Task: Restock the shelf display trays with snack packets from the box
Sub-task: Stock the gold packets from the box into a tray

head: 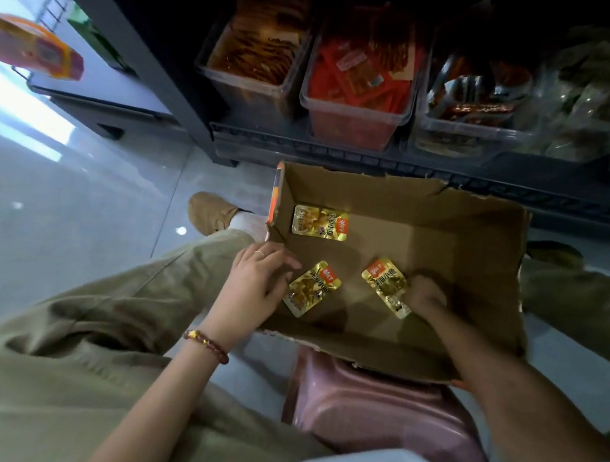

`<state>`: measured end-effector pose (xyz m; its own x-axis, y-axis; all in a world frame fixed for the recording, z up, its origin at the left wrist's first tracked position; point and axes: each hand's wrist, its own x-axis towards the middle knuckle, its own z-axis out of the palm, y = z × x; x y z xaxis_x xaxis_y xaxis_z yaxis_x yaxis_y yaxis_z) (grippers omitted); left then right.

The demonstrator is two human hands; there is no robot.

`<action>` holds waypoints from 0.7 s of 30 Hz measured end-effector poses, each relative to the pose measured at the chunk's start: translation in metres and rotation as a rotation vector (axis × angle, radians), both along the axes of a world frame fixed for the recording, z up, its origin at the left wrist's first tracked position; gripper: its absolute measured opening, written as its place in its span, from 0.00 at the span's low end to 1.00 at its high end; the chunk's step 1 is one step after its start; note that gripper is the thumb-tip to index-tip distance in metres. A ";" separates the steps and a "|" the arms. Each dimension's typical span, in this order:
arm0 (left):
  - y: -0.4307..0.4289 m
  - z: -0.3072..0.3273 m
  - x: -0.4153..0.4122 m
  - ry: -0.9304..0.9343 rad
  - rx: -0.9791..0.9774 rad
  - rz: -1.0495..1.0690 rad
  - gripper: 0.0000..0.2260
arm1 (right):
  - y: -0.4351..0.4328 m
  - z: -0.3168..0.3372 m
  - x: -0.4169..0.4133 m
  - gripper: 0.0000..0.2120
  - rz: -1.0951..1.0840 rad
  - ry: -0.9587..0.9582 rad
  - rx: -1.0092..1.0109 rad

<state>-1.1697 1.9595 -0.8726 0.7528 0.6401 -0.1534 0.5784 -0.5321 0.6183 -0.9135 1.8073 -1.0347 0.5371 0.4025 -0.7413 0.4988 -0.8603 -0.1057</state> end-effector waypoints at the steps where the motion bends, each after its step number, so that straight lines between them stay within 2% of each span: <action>1: -0.001 0.000 0.001 0.002 -0.001 -0.003 0.09 | 0.002 0.004 -0.004 0.13 -0.101 0.096 0.042; 4: -0.005 0.002 0.004 -0.029 -0.067 -0.001 0.10 | 0.017 0.026 -0.030 0.16 -0.364 0.306 0.285; 6: -0.008 0.003 0.007 -0.052 -0.199 0.024 0.13 | 0.030 0.057 -0.056 0.18 -0.470 0.440 0.510; 8: -0.016 0.001 0.009 -0.023 -0.393 0.029 0.18 | 0.040 0.088 -0.082 0.17 -0.482 0.578 0.669; 10: -0.028 0.001 0.014 -0.043 -0.657 0.068 0.26 | 0.051 0.112 -0.100 0.16 -0.459 0.683 0.745; 13: -0.035 0.003 0.020 -0.220 -0.856 0.323 0.31 | 0.065 0.138 -0.114 0.15 -0.398 0.839 0.771; 16: -0.025 0.001 0.018 -0.326 -0.837 0.476 0.28 | 0.075 0.151 -0.116 0.15 -0.409 0.922 0.714; 18: -0.021 -0.005 0.013 -0.363 -0.738 0.521 0.23 | 0.079 0.150 -0.112 0.15 -0.403 0.926 0.676; 21: -0.018 -0.007 0.009 -0.416 -0.586 0.600 0.28 | 0.083 0.138 -0.097 0.15 -0.495 0.970 0.711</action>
